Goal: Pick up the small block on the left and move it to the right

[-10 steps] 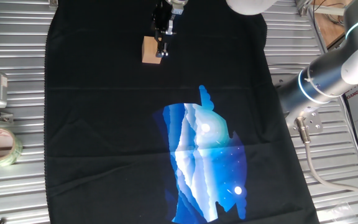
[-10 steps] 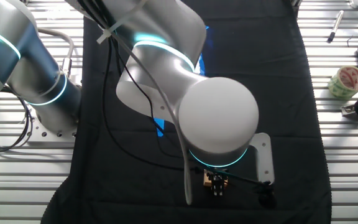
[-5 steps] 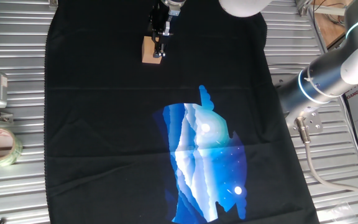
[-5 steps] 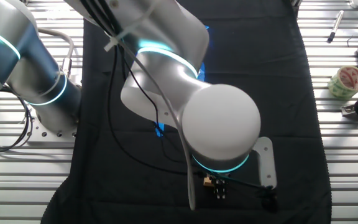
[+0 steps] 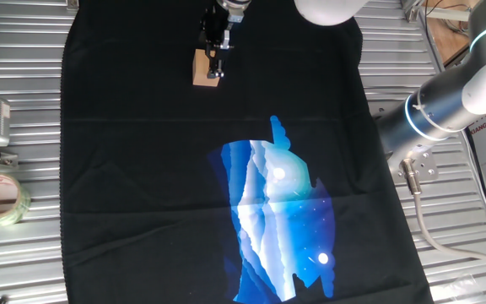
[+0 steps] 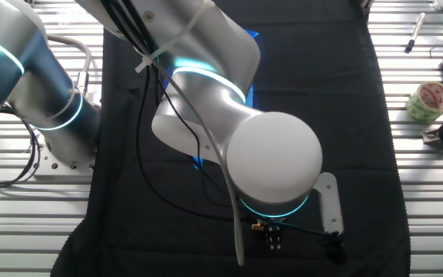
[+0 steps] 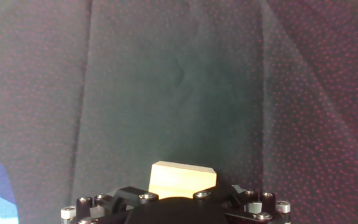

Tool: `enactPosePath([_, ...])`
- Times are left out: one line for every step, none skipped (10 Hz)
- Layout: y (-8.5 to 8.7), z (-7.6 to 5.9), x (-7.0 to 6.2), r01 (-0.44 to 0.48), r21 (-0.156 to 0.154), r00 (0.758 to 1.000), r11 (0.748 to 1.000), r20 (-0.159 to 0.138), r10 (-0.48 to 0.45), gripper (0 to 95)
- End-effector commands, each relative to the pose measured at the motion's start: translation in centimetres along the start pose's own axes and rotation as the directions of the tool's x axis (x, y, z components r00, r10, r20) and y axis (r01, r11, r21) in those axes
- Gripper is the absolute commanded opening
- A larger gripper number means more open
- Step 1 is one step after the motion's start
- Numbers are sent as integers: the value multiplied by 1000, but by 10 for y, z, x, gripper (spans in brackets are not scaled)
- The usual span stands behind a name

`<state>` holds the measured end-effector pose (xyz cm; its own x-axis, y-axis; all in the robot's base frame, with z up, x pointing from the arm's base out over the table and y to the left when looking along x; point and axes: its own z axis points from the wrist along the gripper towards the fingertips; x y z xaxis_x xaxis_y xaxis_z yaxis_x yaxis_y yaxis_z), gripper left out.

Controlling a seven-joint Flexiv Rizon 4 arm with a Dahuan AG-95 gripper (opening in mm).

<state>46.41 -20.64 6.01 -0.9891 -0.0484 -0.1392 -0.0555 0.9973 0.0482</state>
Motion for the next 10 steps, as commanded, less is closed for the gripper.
enactPosePath([0,1,0,-5,-7,1000,1000,14,5,950])
enactPosePath([-1,1,0,-17,-9,1000,1000,15,17,950])
enactPosePath([-1,1,-1,-23,-9,1000,1000,18,23,950])
enactPosePath([-2,1,-2,-32,-10,999,999,24,33,950])
enactPosePath([-4,0,-3,-16,-12,1000,1000,18,16,950])
enactPosePath([-4,0,-4,-8,-14,1000,1000,16,8,950])
enactPosePath([-5,-1,-5,25,-8,1000,1000,7,-25,950])
enactPosePath([-5,-1,-5,48,-2,999,999,6,-48,950])
enactPosePath([-5,-1,-6,60,0,998,998,5,-60,950])
enactPosePath([-5,-1,-6,61,0,998,998,0,-61,950])
